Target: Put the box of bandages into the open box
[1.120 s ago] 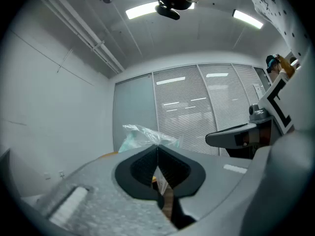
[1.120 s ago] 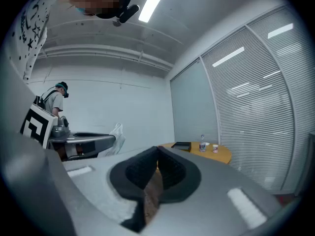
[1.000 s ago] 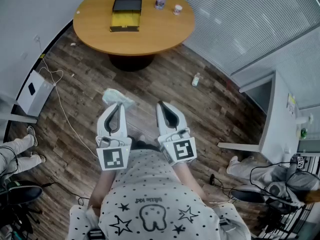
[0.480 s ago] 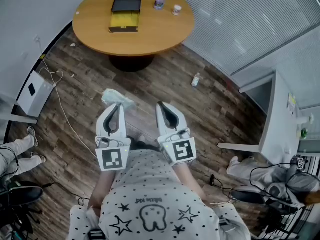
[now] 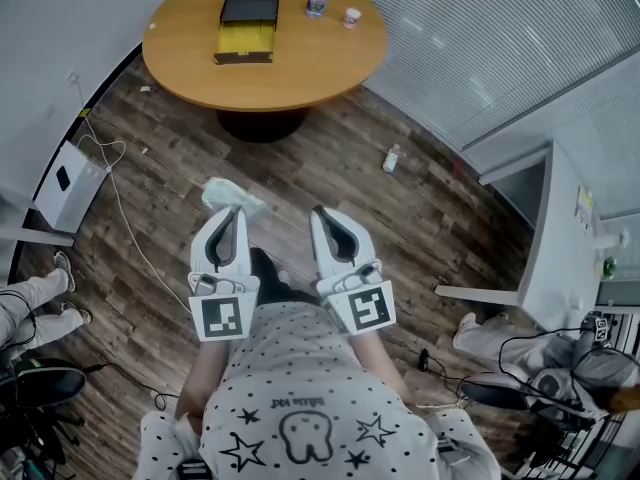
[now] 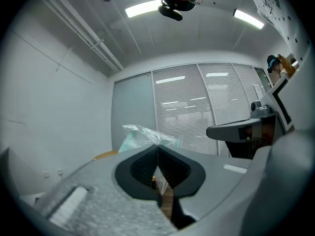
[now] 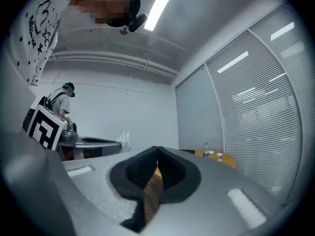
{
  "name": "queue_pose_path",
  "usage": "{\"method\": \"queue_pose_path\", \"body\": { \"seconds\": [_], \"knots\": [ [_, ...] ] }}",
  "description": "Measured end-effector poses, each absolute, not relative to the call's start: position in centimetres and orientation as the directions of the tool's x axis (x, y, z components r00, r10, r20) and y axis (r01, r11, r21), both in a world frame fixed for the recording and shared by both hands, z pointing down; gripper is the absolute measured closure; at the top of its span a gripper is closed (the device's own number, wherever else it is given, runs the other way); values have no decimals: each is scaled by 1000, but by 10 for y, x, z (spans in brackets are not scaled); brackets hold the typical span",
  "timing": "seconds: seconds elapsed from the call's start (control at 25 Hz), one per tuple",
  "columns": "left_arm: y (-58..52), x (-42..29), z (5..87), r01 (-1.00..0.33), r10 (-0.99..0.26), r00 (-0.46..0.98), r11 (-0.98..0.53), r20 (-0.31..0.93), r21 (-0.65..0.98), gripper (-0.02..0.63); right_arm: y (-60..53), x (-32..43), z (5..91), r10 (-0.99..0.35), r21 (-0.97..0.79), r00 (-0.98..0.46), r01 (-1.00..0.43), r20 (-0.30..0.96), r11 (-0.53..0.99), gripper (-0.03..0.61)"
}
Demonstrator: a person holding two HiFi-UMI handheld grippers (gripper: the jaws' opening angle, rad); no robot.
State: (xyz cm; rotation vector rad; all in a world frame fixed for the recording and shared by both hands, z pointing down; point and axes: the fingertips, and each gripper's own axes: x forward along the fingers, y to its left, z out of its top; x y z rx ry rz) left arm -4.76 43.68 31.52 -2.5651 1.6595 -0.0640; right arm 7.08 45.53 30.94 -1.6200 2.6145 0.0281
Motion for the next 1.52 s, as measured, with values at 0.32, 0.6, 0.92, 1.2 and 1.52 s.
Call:
{"method": "queue_pose_path", "body": {
  "seconds": [0.32,0.6,0.92,1.2,1.52],
  "knots": [
    [416,-54,321,-906,-909,417,-416,7,-76,603,433,69,318,-900,6,-435,-901,-17,435,574],
    [363,-72,325,-908,-910,415,-415,7,-60,603,383,55,324,-899,-5,-437,-899,28,437,574],
    [276,-113,309,-894,-896,445,-444,-3,-58,603,301,24,312,-901,15,-431,-902,55,432,574],
    [228,-131,312,-876,-878,479,-478,3,-65,603,260,10,316,-915,15,-395,-918,86,397,574],
    [203,-148,322,-866,-867,497,-498,29,-45,603,233,7,322,-940,45,-318,-944,127,325,574]
  ]
}}
